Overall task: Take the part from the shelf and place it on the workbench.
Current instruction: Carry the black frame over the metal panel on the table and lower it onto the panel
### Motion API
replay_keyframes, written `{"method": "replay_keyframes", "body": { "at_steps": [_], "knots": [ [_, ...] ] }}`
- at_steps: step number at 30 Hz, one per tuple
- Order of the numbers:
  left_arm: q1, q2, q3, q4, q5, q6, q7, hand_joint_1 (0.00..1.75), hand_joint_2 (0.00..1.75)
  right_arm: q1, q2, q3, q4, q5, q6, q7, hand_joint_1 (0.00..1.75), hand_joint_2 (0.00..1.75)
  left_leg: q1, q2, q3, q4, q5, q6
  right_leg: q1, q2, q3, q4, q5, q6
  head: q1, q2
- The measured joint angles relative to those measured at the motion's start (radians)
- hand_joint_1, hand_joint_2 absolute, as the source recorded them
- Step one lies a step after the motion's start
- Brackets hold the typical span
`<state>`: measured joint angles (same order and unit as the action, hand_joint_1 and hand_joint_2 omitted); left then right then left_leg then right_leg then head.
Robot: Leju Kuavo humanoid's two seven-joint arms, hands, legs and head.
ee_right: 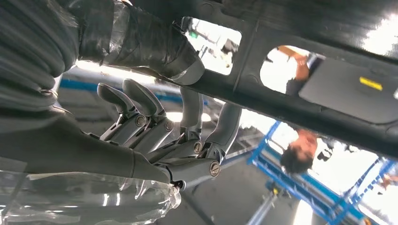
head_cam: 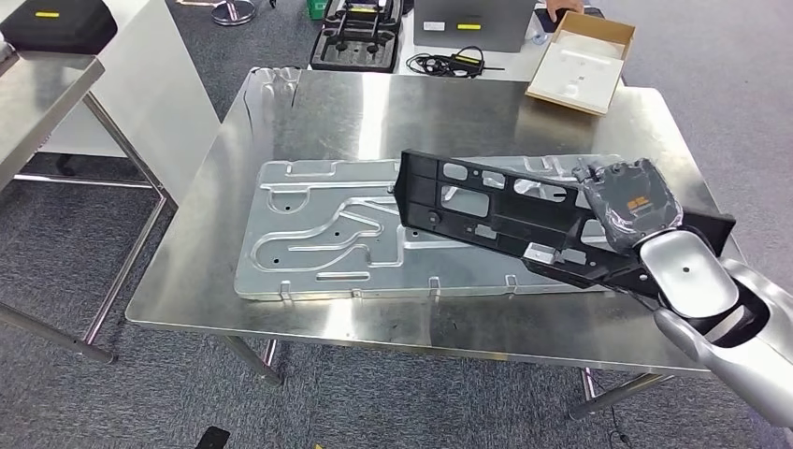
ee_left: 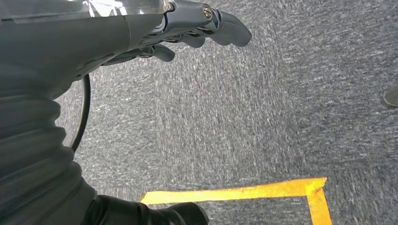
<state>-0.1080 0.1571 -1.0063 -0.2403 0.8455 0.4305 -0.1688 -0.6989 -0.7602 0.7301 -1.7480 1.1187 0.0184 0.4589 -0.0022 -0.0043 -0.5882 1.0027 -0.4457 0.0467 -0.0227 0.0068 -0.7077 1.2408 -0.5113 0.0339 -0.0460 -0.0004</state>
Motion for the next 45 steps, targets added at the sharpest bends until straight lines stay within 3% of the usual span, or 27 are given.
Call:
{"method": "replay_keyframes", "body": {
  "at_steps": [2, 3, 7, 9, 11, 13, 14, 16, 18, 20, 23, 25, 27, 28, 29, 30, 32, 34, 38, 40, 42, 43, 44, 45],
  "knots": [
    [0.000, 0.000, 0.000, 0.000, 0.003, -0.006, -0.004, 0.00, 1.75, 0.015, -0.007, -0.017, 0.011, -0.013, -0.010, 0.007, 1.75, 1.75, -0.002, -0.002, -0.003, 0.015, -0.009, -0.009, -0.002, -0.002, 0.063, -0.124, 0.048, -0.001, 0.000, 0.000],
    [0.000, 0.000, 0.000, 0.000, 0.005, -0.013, -0.009, 0.00, 1.75, 0.023, -0.010, -0.028, 0.017, -0.019, -0.015, 0.011, 1.75, 1.75, -0.004, -0.002, -0.007, 0.022, -0.013, -0.014, -0.001, -0.001, 0.083, -0.163, 0.058, -0.005, -0.001, 0.000],
    [0.001, 0.002, 0.000, 0.000, 0.015, -0.039, -0.040, 0.00, 1.75, 0.063, -0.020, -0.067, 0.041, -0.053, -0.029, 0.027, 1.75, 1.75, -0.006, -0.004, -0.015, 0.035, -0.022, -0.028, 0.000, 0.002, 0.090, -0.181, 0.060, -0.026, -0.003, 0.000],
    [0.000, 0.003, 0.001, 0.000, 0.016, -0.044, -0.059, 0.00, 1.75, 0.081, -0.023, -0.090, 0.050, -0.081, -0.039, 0.041, 1.75, 1.75, -0.004, -0.003, -0.040, 0.089, -0.057, -0.038, -0.003, 0.001, 0.090, -0.183, 0.062, -0.035, -0.007, 0.000],
    [-0.001, 0.006, 0.002, 0.000, 0.016, -0.048, -0.074, 0.00, 1.75, 0.099, -0.027, -0.115, 0.057, -0.107, -0.049, 0.055, 0.87, 0.87, -0.001, -0.001, -0.097, 0.209, -0.117, -0.048, -0.002, 0.000, 0.090, -0.183, 0.061, -0.039, -0.010, 0.000],
    [0.000, 0.007, 0.003, 0.000, 0.016, -0.051, -0.081, 0.00, 1.75, 0.114, -0.029, -0.134, 0.064, -0.124, -0.053, 0.064, 0.00, 0.00, 0.001, -0.001, -0.143, 0.302, -0.143, -0.050, 0.000, 0.000, 0.090, -0.183, 0.060, -0.041, -0.010, 0.000],
    [0.001, 0.007, 0.003, 0.000, 0.016, -0.052, -0.083, 0.00, 1.75, 0.119, -0.030, -0.141, 0.068, -0.130, -0.054, 0.067, 0.00, 0.00, 0.001, -0.001, -0.144, 0.300, -0.129, -0.047, 0.001, 0.001, 0.091, -0.183, 0.059, -0.042, -0.010, 0.000],
    [0.001, 0.010, 0.003, 0.000, 0.017, -0.054, -0.085, 0.00, 0.87, 0.128, -0.032, -0.156, 0.073, -0.143, -0.057, 0.073, 0.00, 0.00, -0.004, -0.002, -0.093, 0.190, -0.061, -0.031, 0.005, 0.002, 0.095, -0.184, 0.058, -0.043, -0.010, 0.000],
    [0.000, 0.016, 0.004, 0.000, 0.020, -0.057, -0.092, 0.00, 0.00, 0.134, -0.035, -0.175, 0.076, -0.159, -0.062, 0.080, 0.00, 0.00, -0.012, -0.002, -0.033, 0.066, -0.016, -0.009, 0.006, 0.003, 0.098, -0.186, 0.058, -0.040, -0.009, 0.000],
    [-0.002, 0.022, 0.005, 0.000, 0.023, -0.055, -0.099, 0.00, 0.00, 0.144, -0.036, -0.190, 0.080, -0.174, -0.067, 0.086, 0.00, 0.00, -0.020, -0.001, -0.013, 0.023, -0.013, 0.002, 0.003, 0.003, 0.098, -0.191, 0.060, -0.032, -0.009, 0.000],
    [-0.003, 0.024, 0.008, 0.000, 0.024, -0.030, -0.104, 0.00, 0.00, 0.162, -0.039, -0.211, 0.085, -0.191, -0.072, 0.093, 0.00, 0.00, -0.017, 0.001, 0.003, -0.007, 0.001, 0.005, 0.000, 0.001, 0.098, -0.188, 0.055, -0.017, -0.009, 0.000],
    [-0.002, 0.024, 0.009, 0.000, 0.025, -0.011, -0.102, 0.00, 0.00, 0.168, -0.042, -0.230, 0.087, -0.208, -0.078, 0.104, 0.00, 0.00, -0.011, 0.004, 0.015, -0.028, 0.011, 0.009, 0.002, -0.001, 0.067, -0.118, 0.014, -0.011, -0.006, 0.000],
    [-0.003, 0.024, 0.011, 0.000, 0.025, 0.004, -0.098, 0.00, 0.00, 0.176, -0.043, -0.245, 0.091, -0.229, -0.085, 0.114, 0.00, 0.00, -0.011, 0.005, 0.016, -0.029, 0.011, 0.013, 0.002, -0.002, 0.008, 0.001, -0.039, -0.005, -0.005, 0.000],
    [-0.003, 0.024, 0.012, 0.000, 0.026, 0.009, -0.096, 0.00, 0.00, 0.182, -0.043, -0.250, 0.093, -0.241, -0.088, 0.119, 0.00, 0.00, -0.011, 0.004, 0.016, -0.027, 0.010, 0.013, 0.000, -0.002, -0.013, 0.042, -0.049, -0.001, -0.005, 0.000],
    [-0.002, 0.024, 0.012, 0.000, 0.027, 0.012, -0.094, 0.00, 0.00, 0.187, -0.043, -0.255, 0.094, -0.252, -0.090, 0.122, 0.00, 0.00, -0.010, 0.004, 0.016, -0.024, 0.007, 0.012, -0.002, -0.002, -0.019, 0.049, -0.041, 0.002, -0.005, 0.000],
    [-0.002, 0.024, 0.013, 0.000, 0.029, 0.012, -0.093, 0.00, 0.00, 0.191, -0.043, -0.260, 0.096, -0.265, -0.094, 0.124, 0.00, 0.00, -0.009, 0.003, 0.016, -0.019, 0.004, 0.009, -0.005, -0.003, -0.006, 0.020, -0.016, 0.006, -0.005, 0.000],
    [-0.002, 0.024, 0.015, 0.000, 0.033, 0.013, -0.087, 0.00, 0.00, 0.192, -0.042, -0.273, 0.098, -0.293, -0.105, 0.131, 0.00, 0.00, -0.007, 0.001, 0.012, -0.001, -0.008, -0.001, -0.009, -0.003, 0.053, -0.098, 0.041, 0.011, -0.004, 0.000],
    [-0.002, 0.023, 0.018, 0.000, 0.035, 0.013, -0.076, 0.00, 0.00, 0.190, -0.041, -0.284, 0.099, -0.319, -0.115, 0.138, 0.00, 0.00, -0.009, -0.002, 0.002, 0.021, -0.020, -0.013, -0.009, 0.001, 0.089, -0.171, 0.061, 0.002, -0.005, 0.000],
    [-0.002, 0.024, 0.022, 0.000, 0.037, 0.013, -0.062, 0.00, 0.00, 0.186, -0.037, -0.290, 0.101, -0.342, -0.119, 0.145, 0.00, 0.00, -0.009, -0.002, -0.012, 0.040, -0.032, -0.028, -0.006, 0.003, 0.087, -0.178, 0.061, -0.024, -0.005, 0.000],
    [-0.003, 0.025, 0.023, 0.000, 0.037, 0.013, -0.060, 0.00, 0.00, 0.183, -0.036, -0.292, 0.100, -0.344, -0.119, 0.145, 0.00, 0.00, -0.005, -0.001, -0.044, 0.110, -0.074, -0.039, -0.009, 0.002, 0.087, -0.180, 0.063, -0.032, -0.009, 0.000],
    [-0.003, 0.024, 0.023, 0.000, 0.037, 0.013, -0.060, 0.00, 0.00, 0.183, -0.035, -0.293, 0.101, -0.345, -0.119, 0.145, 0.00, 0.00, -0.002, -0.001, -0.107, 0.237, -0.131, -0.047, -0.008, 0.000, 0.085, -0.180, 0.063, -0.036, -0.011, 0.000],
    [-0.002, 0.024, 0.023, 0.000, 0.038, 0.013, -0.059, 0.00, 0.00, 0.183, -0.034, -0.293, 0.101, -0.347, -0.119, 0.145, 0.00, 0.00, 0.000, 0.000, -0.133, 0.288, -0.146, -0.049, -0.007, 0.000, 0.085, -0.180, 0.063, -0.037, -0.011, 0.000],
    [-0.001, 0.023, 0.024, 0.000, 0.039, 0.012, -0.059, 0.00, 0.00, 0.183, -0.033, -0.293, 0.101, -0.350, -0.120, 0.146, 0.00, 0.00, 0.000, 0.000, -0.145, 0.307, -0.143, -0.048, -0.006, 0.000, 0.085, -0.180, 0.063, -0.037, -0.011, 0.000],
    [-0.001, 0.023, 0.024, 0.000, 0.041, 0.012, -0.058, 0.00, 0.00, 0.183, -0.032, -0.293, 0.101, -0.356, -0.122, 0.147, 0.00, 0.00, 0.000, -0.001, -0.139, 0.289, -0.121, -0.046, -0.005, 0.000, 0.085, -0.180, 0.063, -0.037, -0.011, 0.000]
  ]
}}
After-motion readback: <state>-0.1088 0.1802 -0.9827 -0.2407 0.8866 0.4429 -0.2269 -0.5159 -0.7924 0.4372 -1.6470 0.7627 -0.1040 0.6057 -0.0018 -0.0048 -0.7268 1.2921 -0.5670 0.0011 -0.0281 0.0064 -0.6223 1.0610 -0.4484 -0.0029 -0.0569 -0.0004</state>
